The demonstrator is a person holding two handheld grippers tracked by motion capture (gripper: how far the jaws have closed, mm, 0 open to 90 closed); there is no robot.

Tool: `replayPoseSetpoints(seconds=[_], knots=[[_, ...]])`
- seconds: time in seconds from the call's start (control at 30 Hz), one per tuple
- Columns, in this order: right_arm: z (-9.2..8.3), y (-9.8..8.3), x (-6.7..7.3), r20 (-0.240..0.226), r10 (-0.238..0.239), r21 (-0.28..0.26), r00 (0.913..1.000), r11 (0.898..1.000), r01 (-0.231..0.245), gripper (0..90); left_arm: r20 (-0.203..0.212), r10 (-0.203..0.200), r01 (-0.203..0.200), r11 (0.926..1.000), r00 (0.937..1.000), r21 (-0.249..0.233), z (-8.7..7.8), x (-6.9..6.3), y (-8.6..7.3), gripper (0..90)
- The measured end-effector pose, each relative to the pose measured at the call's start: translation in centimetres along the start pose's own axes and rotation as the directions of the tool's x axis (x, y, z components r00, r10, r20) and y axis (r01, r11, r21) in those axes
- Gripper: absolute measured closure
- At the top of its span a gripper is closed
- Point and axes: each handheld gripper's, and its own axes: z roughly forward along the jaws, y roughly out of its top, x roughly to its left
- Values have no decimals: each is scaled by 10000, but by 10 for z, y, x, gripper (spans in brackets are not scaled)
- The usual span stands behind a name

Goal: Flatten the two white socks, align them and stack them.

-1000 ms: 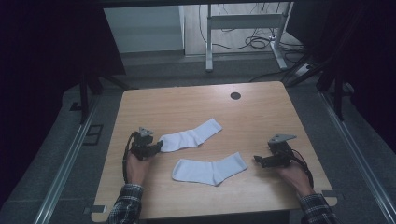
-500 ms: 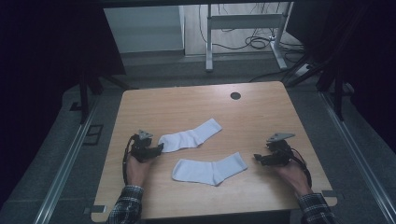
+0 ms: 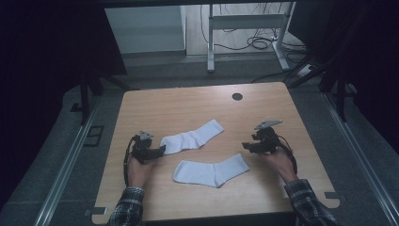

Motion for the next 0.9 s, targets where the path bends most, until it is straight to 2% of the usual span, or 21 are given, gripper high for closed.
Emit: replayPoseSetpoints(seconds=[0.17,0.27,0.53,0.73,0.9], knots=[[17,26,10,-78,-462,-14,9989,9989,462,458,4,11,-11,10000,10000,-3,0,0,0,289],[27,39,15,-131,-566,-38,9983,9984,566,471,-11,21,-21,10000,10000,26,0,0,0,276],[51,60,19,-445,-192,-230,9988,9996,181,536,-46,8,-7,10000,10000,60,1,0,0,245],[68,73,22,-230,-237,-301,9995,9993,230,596,-46,3,-3,10000,10000,58,1,0,0,246],[84,77,22,49,-222,-28,9997,9997,222,601,-49,0,0,10000,10000,51,1,0,0,247]])
